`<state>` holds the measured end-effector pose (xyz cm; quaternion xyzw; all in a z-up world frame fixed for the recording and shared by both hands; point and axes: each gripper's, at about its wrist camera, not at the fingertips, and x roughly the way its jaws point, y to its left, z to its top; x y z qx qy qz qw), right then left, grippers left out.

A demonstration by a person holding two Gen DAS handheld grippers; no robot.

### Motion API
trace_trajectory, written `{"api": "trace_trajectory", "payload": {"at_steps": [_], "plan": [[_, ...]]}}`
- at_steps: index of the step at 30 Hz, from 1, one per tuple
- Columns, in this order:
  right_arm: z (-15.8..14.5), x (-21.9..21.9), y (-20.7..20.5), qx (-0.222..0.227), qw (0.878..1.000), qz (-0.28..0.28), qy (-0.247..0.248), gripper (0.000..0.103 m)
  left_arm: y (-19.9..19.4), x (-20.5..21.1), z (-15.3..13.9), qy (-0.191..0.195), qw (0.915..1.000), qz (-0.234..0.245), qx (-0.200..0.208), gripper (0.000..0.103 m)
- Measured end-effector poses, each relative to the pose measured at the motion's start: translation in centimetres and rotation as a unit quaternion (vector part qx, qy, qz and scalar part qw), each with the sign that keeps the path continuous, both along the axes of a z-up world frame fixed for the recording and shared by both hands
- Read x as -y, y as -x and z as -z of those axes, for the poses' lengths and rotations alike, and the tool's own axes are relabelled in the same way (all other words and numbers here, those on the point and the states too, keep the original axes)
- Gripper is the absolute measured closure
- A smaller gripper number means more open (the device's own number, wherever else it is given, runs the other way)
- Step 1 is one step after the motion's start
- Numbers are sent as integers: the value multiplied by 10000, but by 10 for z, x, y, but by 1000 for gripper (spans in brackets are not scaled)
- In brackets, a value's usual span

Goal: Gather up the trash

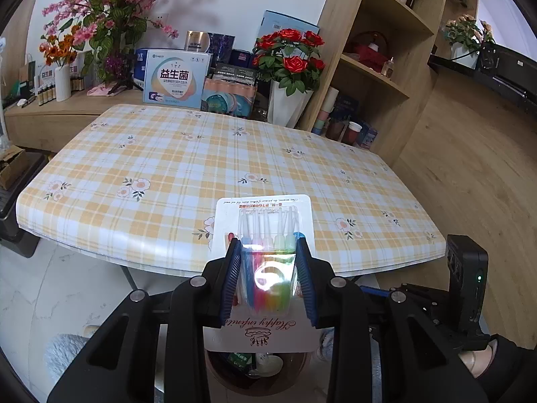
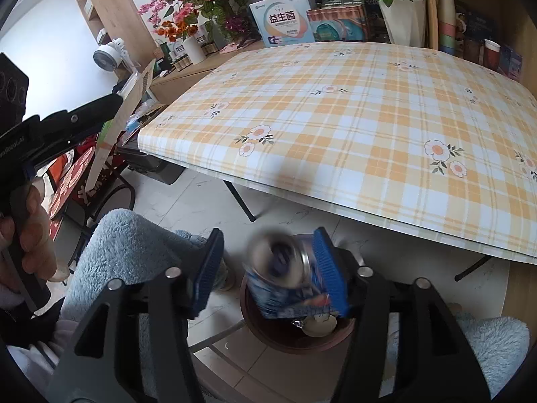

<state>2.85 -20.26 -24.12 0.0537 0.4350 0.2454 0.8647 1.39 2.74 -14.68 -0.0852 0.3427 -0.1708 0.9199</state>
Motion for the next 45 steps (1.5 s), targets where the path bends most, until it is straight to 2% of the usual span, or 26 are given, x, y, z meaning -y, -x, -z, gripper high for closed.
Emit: {"api": "trace_trajectory", "payload": {"at_steps": [2, 4, 6, 7, 12, 18, 24, 29, 30, 34, 45], "plan": [[-3, 2, -1, 51, 10000, 66, 0, 41, 0, 1, 2, -20, 10000, 26, -15, 71], [-9, 8, -2, 184, 9996, 206, 23, 29, 1, 1, 4, -60, 10000, 51, -43, 71], [-17, 15, -4, 345, 9987, 368, 38, 11, 1, 2, 6, -75, 9999, 77, -83, 71], [-20, 18, -5, 393, 9984, 409, 53, 9, 0, 3, 7, -92, 9999, 90, -104, 71], [-38, 39, -13, 721, 9937, 809, 285, 6, -2, 8, 14, -159, 9995, 176, -211, 71], [-58, 66, -18, 993, 9878, 1177, 228, 6, -5, 23, 34, -285, 9977, 376, -477, 70], [-62, 83, -23, 1001, 9846, 1422, 169, 6, -7, 41, 49, -319, 9950, 652, -685, 70], [-52, 84, -27, 869, 9854, 1453, 152, 6, -10, 53, 56, -383, 9929, 841, -749, 69], [-50, 83, -27, 833, 9860, 1434, 151, 6, -11, 55, 58, -356, 9926, 882, -751, 65], [-45, 82, -27, 766, 9866, 1431, 183, 6, -13, 59, 62, -371, 9926, 897, -734, 35], [-45, 83, -25, 750, 9860, 1458, 308, 6, -12, 41, 64, -407, 9951, 563, -699, 18]]}}
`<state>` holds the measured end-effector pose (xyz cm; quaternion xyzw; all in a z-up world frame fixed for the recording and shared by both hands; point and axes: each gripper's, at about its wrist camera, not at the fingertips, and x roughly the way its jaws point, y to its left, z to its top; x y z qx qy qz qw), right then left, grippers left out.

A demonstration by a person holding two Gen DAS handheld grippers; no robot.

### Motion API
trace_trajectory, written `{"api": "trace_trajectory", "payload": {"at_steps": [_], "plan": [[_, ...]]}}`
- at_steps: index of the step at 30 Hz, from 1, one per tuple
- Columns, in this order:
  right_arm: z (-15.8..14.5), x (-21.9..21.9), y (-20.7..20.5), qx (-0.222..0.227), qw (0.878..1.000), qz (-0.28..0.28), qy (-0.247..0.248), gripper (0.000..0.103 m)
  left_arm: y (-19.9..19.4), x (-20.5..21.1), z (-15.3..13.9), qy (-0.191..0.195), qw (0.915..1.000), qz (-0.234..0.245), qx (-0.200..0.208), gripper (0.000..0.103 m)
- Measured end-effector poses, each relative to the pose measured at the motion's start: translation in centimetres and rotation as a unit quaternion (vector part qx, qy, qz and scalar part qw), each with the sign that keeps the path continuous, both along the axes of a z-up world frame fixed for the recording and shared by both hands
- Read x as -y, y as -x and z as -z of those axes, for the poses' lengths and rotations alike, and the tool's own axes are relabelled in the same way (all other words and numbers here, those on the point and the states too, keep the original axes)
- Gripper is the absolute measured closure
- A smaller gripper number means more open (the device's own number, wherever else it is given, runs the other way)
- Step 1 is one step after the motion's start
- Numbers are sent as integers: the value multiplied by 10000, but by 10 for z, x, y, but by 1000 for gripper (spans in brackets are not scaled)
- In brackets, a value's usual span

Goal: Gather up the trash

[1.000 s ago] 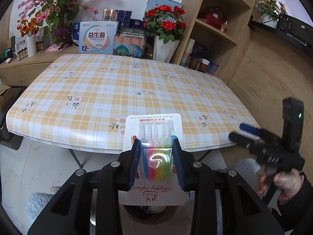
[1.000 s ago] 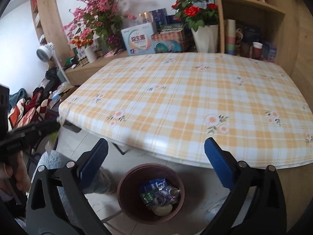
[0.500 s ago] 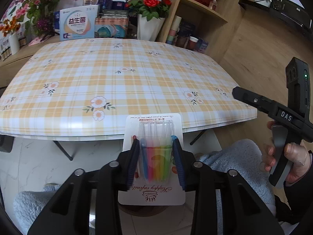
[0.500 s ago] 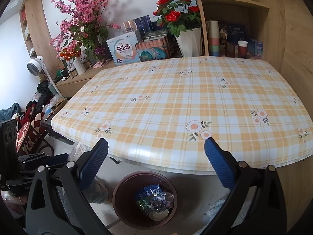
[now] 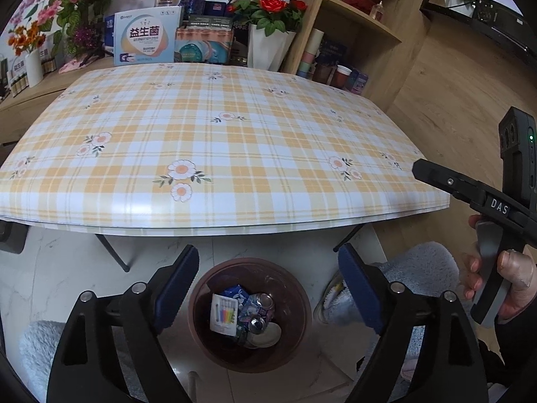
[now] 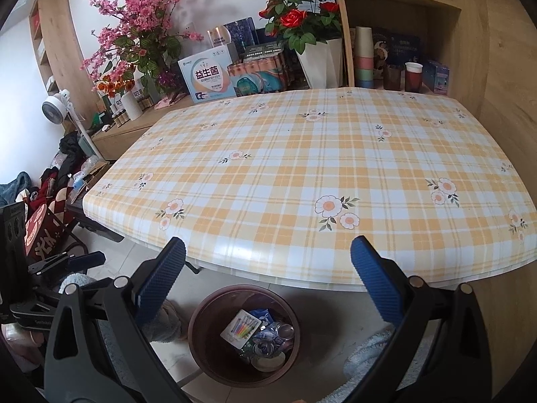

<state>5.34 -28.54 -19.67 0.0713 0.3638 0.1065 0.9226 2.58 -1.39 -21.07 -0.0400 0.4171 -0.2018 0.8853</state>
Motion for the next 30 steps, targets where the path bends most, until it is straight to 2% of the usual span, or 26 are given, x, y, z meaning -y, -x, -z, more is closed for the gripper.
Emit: {"api": "trace_trajectory", "payload": {"at_steps": [4, 9, 11, 20, 23, 30], "plan": [[-15, -3, 0, 159, 9997, -35, 194, 6, 2, -11, -28, -92, 9984, -269, 489, 7], [-52, -10, -1, 557, 9972, -115, 486, 6, 0, -17, -70, -507, 9920, -336, 1106, 6], [-72, -14, -2, 761, 9952, -161, 592, 6, -1, -18, -91, -761, 9867, -368, 1392, 6], [-148, -33, 4, 1470, 9851, -270, 850, 6, 10, -28, -174, -1373, 9584, -531, 2445, 6], [-166, -40, 9, 1619, 9825, -333, 858, 6, 18, -36, -195, -1371, 9521, -642, 2658, 6], [-184, -53, 16, 1729, 9807, -391, 825, 6, 29, -47, -222, -1041, 9537, -725, 2726, 6]]}}
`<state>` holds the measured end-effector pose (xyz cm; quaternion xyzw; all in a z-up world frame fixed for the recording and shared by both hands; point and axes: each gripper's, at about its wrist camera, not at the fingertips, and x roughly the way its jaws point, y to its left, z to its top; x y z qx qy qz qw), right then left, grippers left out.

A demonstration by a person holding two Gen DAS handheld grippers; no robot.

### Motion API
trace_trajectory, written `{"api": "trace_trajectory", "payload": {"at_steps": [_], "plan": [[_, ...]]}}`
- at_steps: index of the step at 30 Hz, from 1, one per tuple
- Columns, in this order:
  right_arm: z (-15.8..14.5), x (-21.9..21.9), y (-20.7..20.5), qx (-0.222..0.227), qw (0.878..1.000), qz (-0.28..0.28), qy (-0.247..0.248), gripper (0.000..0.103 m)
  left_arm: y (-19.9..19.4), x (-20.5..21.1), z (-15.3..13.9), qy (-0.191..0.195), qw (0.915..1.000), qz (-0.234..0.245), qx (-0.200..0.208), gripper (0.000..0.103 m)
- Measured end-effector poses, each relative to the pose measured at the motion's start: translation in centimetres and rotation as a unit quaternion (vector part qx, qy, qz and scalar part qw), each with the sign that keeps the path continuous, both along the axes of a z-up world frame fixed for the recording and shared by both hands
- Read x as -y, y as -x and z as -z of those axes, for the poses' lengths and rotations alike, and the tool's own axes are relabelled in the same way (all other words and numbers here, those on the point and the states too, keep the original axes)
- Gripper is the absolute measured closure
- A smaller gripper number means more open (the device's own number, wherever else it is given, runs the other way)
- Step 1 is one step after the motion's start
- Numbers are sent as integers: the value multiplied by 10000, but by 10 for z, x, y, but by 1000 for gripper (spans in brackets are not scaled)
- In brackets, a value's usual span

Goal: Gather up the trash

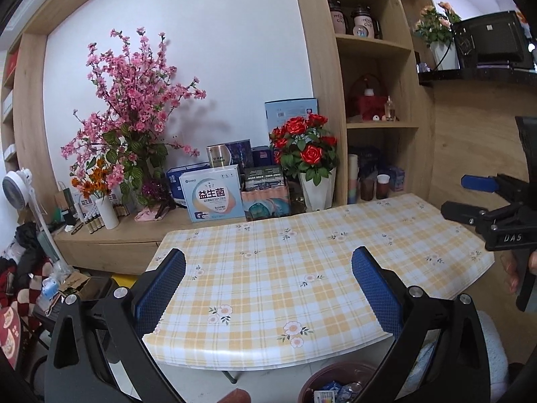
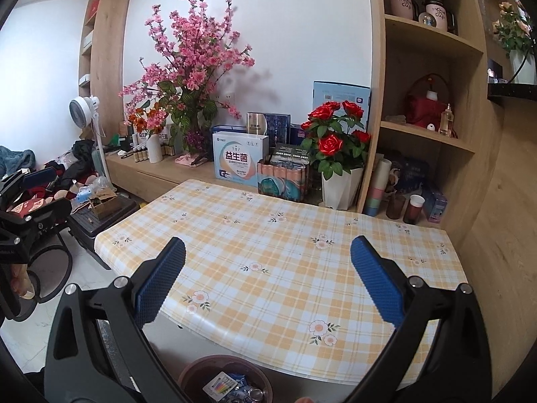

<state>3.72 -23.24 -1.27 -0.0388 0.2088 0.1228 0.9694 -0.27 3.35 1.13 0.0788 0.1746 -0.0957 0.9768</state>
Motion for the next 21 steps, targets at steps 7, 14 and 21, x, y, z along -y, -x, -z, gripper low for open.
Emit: {"api": "trace_trajectory", "payload": {"at_steps": [7, 14, 21], "plan": [[-4, -4, 3, 26, 10000, -5, 17, 6, 6, -5, -3, 138, 9999, -27, 21, 6], [-5, -5, 5, 33, 10000, -5, 16, 6, 7, -6, -4, 119, 9999, -5, 27, 6], [-9, -7, 6, 5, 10000, -18, 33, 6, 8, -3, -6, 47, 9999, -27, 93, 6]]}}
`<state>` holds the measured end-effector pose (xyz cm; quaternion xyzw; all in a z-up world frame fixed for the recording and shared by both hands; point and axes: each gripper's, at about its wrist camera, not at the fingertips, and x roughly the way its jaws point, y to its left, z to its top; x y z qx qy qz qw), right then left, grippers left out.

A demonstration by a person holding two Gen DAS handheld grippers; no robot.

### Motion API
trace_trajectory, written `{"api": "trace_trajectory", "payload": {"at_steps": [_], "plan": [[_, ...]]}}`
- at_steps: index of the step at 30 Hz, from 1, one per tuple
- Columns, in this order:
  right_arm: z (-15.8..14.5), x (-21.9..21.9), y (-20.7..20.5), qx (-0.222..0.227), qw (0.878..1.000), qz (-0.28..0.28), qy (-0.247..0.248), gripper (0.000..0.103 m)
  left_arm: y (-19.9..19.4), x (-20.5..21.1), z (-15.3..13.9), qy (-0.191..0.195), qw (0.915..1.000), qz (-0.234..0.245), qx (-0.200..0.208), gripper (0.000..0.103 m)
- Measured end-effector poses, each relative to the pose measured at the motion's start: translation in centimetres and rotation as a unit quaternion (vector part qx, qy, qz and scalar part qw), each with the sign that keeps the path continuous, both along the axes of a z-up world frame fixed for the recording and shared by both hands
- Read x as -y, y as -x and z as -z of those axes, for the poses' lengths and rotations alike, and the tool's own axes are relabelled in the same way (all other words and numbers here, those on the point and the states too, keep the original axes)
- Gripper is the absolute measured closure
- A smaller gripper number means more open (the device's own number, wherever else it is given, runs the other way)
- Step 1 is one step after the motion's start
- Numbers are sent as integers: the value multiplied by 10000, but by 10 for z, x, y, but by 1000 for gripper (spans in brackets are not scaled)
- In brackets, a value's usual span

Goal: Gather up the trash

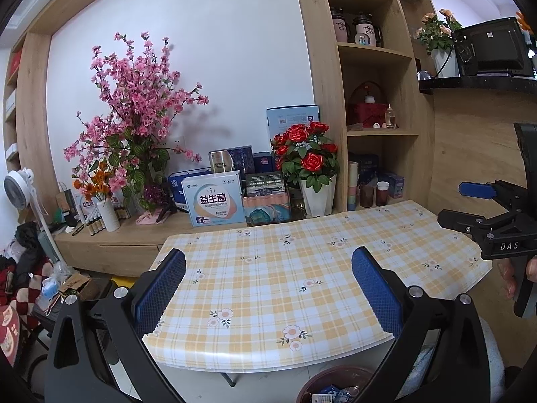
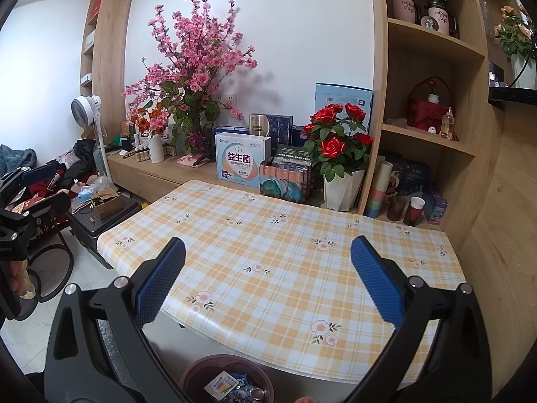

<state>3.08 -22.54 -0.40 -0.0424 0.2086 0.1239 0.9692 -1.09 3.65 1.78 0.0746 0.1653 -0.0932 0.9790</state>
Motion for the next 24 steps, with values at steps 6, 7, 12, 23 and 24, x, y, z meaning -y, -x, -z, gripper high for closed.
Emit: {"api": "trace_trajectory", "payload": {"at_steps": [6, 7, 12, 23, 24], "plan": [[0, 0, 0, -2, 10000, 17, 1, 6, -1, -1, 1, -3, 10000, -12, -25, 6], [1, 0, -1, -20, 10000, 21, -2, 6, -2, -2, 1, 0, 10000, -21, -33, 6], [1, -1, 0, -42, 10000, 19, -25, 6, -3, -3, 2, 0, 10000, -28, -40, 6], [5, -2, -2, -42, 10000, -11, -8, 6, -6, -9, 7, -13, 9999, -111, -66, 6], [5, -2, -2, -47, 10000, -13, -14, 6, -6, -9, 7, -26, 9999, -103, -51, 6]]}}
